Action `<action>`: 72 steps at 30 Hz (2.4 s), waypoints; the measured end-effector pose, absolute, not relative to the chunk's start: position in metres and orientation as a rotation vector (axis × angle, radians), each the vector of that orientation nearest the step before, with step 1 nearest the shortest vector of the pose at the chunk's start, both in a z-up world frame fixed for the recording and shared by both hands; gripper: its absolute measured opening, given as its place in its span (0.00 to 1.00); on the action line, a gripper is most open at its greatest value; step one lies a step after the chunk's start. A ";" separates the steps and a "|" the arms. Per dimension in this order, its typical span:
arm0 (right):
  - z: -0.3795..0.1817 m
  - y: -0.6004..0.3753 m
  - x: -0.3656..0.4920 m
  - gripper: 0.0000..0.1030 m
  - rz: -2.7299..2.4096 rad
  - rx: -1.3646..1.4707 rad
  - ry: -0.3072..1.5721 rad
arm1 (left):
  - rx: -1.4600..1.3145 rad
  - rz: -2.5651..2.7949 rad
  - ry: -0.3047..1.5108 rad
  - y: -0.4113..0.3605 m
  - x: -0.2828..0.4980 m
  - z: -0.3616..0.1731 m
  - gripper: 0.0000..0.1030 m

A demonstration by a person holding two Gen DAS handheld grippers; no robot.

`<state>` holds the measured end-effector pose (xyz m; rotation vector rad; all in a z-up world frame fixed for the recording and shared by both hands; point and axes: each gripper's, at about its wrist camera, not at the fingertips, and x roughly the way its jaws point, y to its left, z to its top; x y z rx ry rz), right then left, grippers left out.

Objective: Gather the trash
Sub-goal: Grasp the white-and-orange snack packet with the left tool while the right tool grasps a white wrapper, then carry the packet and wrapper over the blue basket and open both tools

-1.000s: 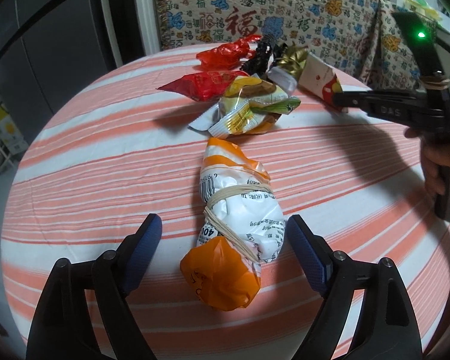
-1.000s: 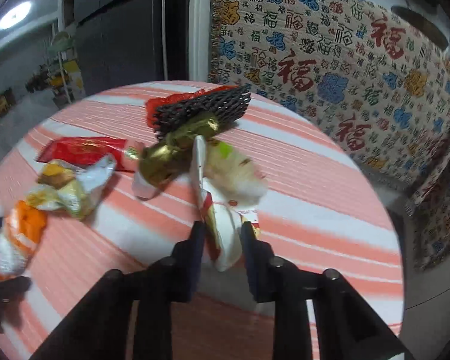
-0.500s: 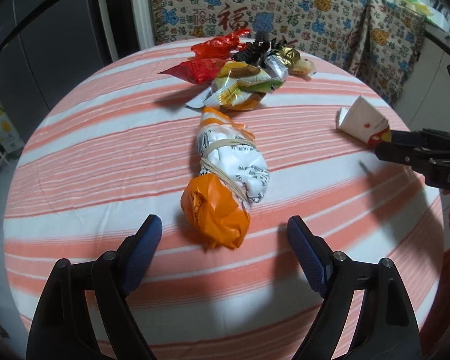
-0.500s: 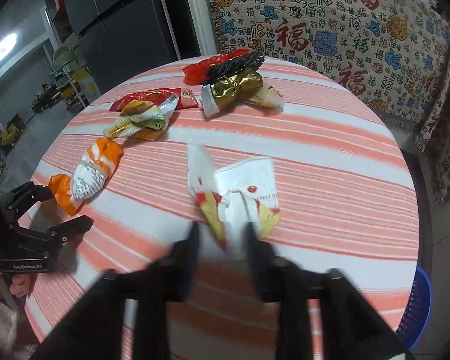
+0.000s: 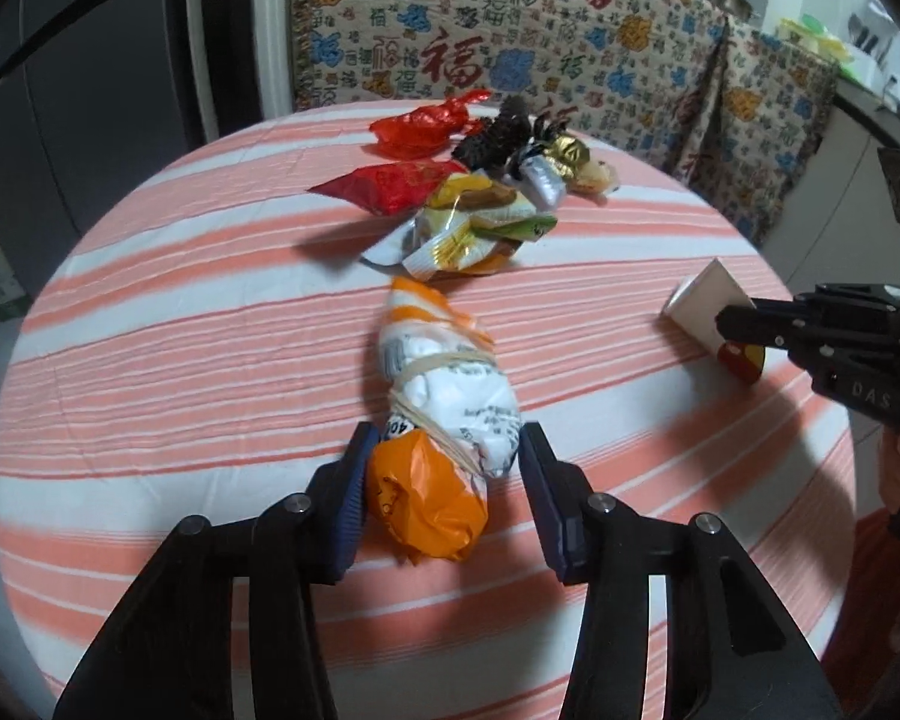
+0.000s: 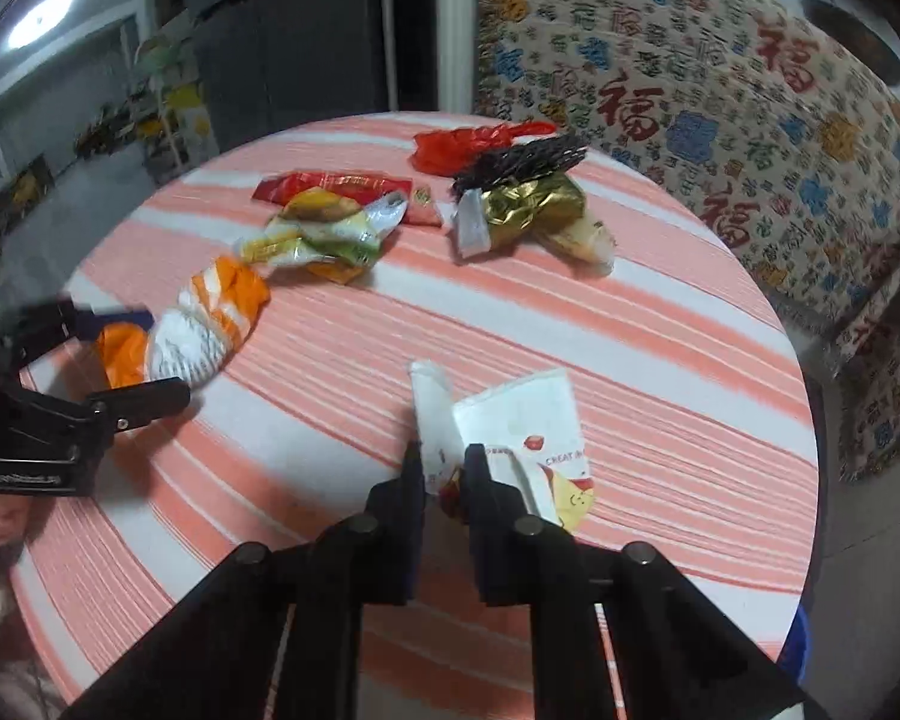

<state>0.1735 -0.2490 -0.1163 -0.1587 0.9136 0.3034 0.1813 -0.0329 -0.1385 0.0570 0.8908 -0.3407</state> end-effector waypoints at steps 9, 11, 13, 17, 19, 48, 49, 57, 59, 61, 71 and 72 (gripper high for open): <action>-0.087 -0.288 0.158 0.07 0.310 0.042 0.874 | 0.009 -0.440 0.824 -0.054 0.157 -0.109 0.44; -0.083 -0.298 0.152 0.07 0.299 0.068 0.864 | 0.009 -0.462 0.819 -0.064 0.154 -0.106 0.44; -0.079 -0.308 0.148 0.07 0.287 0.087 0.855 | 0.016 -0.492 0.814 -0.081 0.150 -0.103 0.44; -0.072 -0.336 0.136 0.07 0.243 0.123 0.832 | 0.027 -0.535 0.816 -0.113 0.144 -0.097 0.44; -0.068 -0.355 0.130 0.07 0.213 0.140 0.817 | 0.031 -0.573 0.819 -0.136 0.143 -0.093 0.44; -0.107 -0.646 0.048 0.07 -0.324 0.449 0.784 | 0.190 -0.958 0.911 -0.481 0.120 -0.142 0.44; -0.109 -0.649 0.047 0.07 -0.333 0.453 0.788 | 0.194 -0.959 0.914 -0.486 0.120 -0.145 0.44; -0.126 -0.672 0.049 0.07 -0.369 0.485 0.815 | 0.226 -0.956 0.945 -0.510 0.125 -0.168 0.44; -0.129 -0.674 0.050 0.07 -0.371 0.488 0.820 | 0.232 -0.954 0.950 -0.515 0.128 -0.173 0.44; -0.131 -0.676 0.052 0.07 -0.374 0.490 0.827 | 0.241 -0.952 0.956 -0.520 0.129 -0.178 0.44; -0.140 -0.681 0.061 0.07 -0.400 0.493 0.847 | 0.258 -0.941 0.948 -0.532 0.133 -0.190 0.46; -0.140 -0.682 0.062 0.08 -0.402 0.493 0.848 | 0.267 -0.940 0.944 -0.535 0.132 -0.192 0.48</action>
